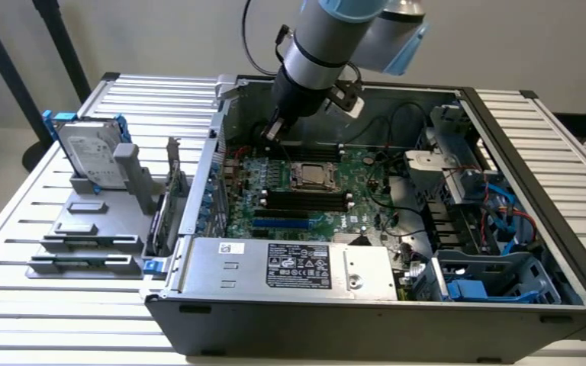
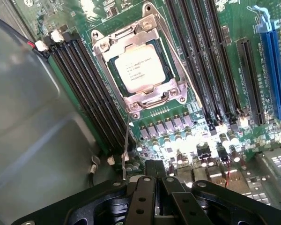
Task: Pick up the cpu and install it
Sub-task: 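Install the first cpu locking lever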
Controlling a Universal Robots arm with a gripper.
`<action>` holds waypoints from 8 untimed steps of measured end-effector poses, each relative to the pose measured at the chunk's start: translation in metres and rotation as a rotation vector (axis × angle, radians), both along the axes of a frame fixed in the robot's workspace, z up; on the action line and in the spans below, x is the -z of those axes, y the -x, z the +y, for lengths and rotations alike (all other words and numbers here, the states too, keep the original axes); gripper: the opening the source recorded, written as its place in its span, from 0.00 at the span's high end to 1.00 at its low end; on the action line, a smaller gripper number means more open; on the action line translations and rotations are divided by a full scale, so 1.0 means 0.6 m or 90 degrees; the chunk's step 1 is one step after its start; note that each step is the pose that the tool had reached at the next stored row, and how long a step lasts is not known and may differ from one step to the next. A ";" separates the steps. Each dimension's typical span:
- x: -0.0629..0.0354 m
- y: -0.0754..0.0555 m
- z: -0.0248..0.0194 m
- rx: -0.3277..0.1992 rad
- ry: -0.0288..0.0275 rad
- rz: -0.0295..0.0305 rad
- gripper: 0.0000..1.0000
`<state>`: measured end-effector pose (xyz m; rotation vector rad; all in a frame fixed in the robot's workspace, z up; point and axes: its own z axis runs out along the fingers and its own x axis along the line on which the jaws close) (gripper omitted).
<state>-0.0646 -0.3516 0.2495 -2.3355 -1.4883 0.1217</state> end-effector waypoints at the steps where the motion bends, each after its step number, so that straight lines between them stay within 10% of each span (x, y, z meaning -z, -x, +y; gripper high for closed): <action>1: 0.000 0.003 -0.0004 0.001 -0.0023 0.0001 0.89; 8: 0.000 0.020 -0.0005 0.028 -0.0084 0.0000 0.89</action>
